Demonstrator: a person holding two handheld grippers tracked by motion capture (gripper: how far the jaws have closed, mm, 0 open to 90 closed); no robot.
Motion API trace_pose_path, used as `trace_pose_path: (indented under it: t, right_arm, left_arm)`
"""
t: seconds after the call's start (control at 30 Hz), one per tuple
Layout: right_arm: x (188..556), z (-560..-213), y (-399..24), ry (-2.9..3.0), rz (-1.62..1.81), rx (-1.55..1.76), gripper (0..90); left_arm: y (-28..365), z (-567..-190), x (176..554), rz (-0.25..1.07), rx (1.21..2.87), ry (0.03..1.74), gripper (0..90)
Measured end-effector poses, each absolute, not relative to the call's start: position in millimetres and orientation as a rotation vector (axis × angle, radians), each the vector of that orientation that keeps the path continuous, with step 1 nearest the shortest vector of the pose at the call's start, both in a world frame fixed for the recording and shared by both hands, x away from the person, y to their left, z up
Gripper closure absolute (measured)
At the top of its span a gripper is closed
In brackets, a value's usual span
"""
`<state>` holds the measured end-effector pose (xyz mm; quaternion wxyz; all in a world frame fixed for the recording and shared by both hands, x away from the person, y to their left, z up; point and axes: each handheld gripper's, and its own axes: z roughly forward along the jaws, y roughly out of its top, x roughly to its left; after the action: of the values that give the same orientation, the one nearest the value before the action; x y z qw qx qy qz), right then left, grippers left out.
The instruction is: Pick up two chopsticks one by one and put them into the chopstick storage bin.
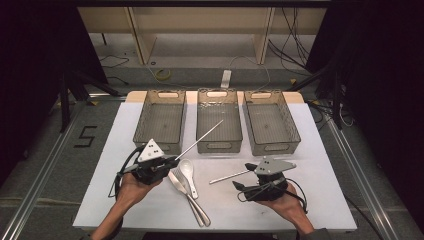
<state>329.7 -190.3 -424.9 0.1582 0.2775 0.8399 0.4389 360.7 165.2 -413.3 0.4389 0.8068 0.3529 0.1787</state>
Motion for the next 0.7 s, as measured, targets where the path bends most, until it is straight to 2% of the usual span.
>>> trace_pose_path:
  t: [0.3, 0.7]
  right_arm:
    - [324.9, -429.2, -194.2, 2.390, 1.230, 0.837, 26.3]
    - [321.3, -431.3, -195.8, 2.390, 1.223, 0.841, 25.0]
  left_arm:
    - [189.8, -412.2, 391.3, 0.506, 1.877, 1.065, 83.2]
    - [208.9, -415.8, 429.7, 0.543, 1.813, 1.238, 83.1]
